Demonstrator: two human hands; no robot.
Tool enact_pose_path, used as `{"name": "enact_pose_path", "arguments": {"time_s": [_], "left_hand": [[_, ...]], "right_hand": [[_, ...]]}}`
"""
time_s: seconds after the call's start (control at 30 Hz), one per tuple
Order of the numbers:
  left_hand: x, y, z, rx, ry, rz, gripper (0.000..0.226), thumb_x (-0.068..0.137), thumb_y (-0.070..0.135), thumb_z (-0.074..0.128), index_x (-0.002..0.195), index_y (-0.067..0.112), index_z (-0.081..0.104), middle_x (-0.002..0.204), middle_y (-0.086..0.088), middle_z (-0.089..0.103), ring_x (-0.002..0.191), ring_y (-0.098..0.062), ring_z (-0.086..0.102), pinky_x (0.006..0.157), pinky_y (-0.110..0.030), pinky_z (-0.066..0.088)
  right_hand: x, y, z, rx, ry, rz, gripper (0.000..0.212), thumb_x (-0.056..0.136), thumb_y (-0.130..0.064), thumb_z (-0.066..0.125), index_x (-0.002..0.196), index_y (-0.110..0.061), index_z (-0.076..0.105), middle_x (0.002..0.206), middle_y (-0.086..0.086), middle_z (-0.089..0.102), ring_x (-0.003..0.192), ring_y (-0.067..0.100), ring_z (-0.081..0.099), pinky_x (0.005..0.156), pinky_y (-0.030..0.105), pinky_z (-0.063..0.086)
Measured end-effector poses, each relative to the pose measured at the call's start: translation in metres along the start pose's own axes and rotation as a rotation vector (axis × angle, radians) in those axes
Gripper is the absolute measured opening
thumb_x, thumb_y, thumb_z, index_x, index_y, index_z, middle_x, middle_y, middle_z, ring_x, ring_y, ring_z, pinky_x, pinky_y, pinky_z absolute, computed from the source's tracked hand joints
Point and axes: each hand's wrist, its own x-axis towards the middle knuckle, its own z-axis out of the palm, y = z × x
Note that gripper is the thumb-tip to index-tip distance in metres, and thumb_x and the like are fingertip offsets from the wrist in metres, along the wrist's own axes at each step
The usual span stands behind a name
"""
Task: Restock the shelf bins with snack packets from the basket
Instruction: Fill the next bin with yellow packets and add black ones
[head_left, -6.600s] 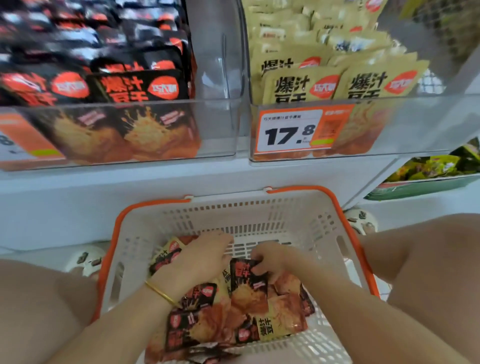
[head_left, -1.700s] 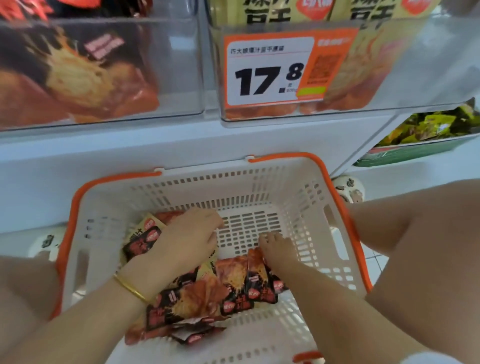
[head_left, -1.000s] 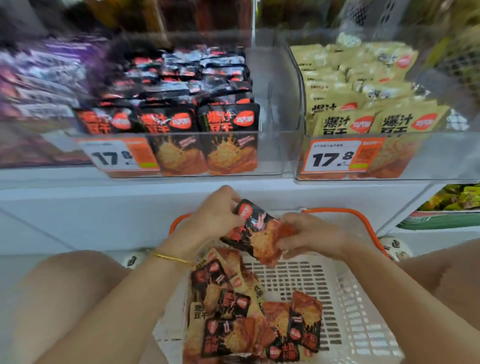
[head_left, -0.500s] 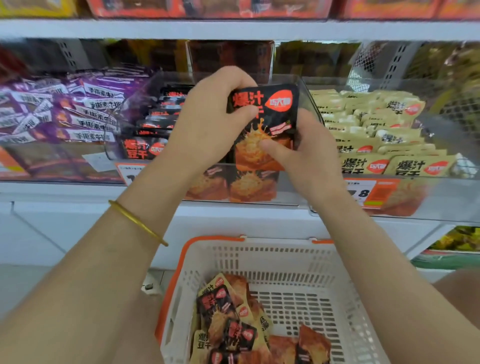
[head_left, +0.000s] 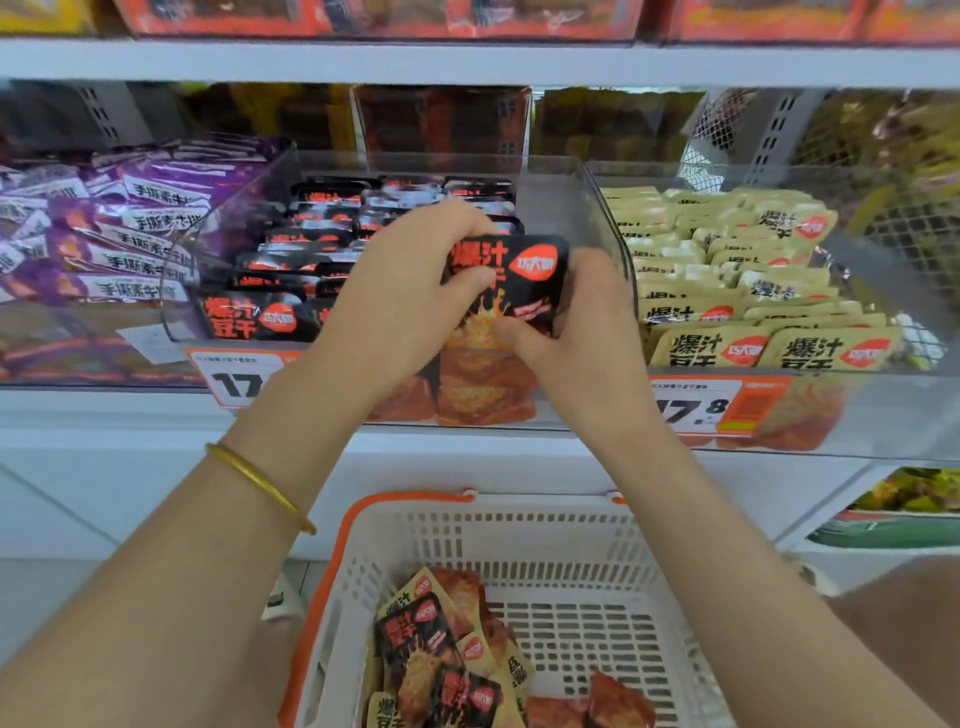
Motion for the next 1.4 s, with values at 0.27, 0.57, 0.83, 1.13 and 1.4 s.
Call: {"name": "enact_pose_path", "arguments": {"time_s": [0.27,0.57,0.83,1.13,1.4], "left_hand": [[-0.007,-0.016,0.009,0.23,-0.021,0.073,0.03,0.087,0.029,0.045,0.1,0.015,0.068,0.088,-0.001,0.055,0.089,-0.03,0.049,0.077,-0.038,0.035],[-0.03,-0.029,0.019,0.33,0.006,0.063,0.037,0.084,0.031,0.04,0.095,0.013,0.071,0.094,-0.01,0.054,0.094,-0.024,0.034,0.073,-0.036,0.029],[-0.081,0.017,0.032,0.142,0.187,0.084,0.024,0.08,0.009,0.052,0.1,0.011,0.066,0.102,-0.005,0.059,0.097,-0.03,0.052,0.079,-0.041,0.037],[-0.153,0.01,0.17,0.135,-0.701,0.064,0.028,0.09,0.015,0.044,0.109,0.021,0.063,0.116,0.005,0.054,0.115,-0.019,0.042,0.097,-0.036,0.037],[-0.19,0.004,0.206,0.063,-0.897,0.087,0.025,0.092,0.013,0.045,0.111,0.019,0.061,0.114,0.003,0.053,0.113,-0.02,0.042,0.091,-0.034,0.038]], "right_hand": [[0.002,-0.014,-0.017,-0.241,-0.109,-0.045,0.023,0.092,-0.02,0.057,0.111,-0.013,0.046,0.101,0.001,0.039,0.085,0.026,0.049,0.068,0.033,0.034],[0.001,-0.015,-0.007,-0.383,-0.278,0.0,0.027,0.094,-0.026,0.057,0.115,-0.01,0.051,0.109,0.005,0.042,0.095,0.03,0.054,0.077,0.038,0.044],[-0.062,0.004,-0.03,-0.084,0.138,-0.224,0.022,0.085,-0.005,0.054,0.106,-0.013,0.054,0.101,0.0,0.051,0.084,0.015,0.052,0.069,0.026,0.043],[-0.135,0.193,0.006,-0.411,-0.736,0.523,0.023,0.091,-0.011,0.049,0.112,-0.014,0.057,0.114,0.009,0.059,0.106,0.027,0.057,0.085,0.031,0.046],[-0.271,0.294,0.042,-0.633,-1.215,0.66,0.07,0.086,-0.011,0.059,0.145,-0.016,0.022,0.143,0.011,0.037,0.127,0.036,0.04,0.099,0.046,0.043]]}}
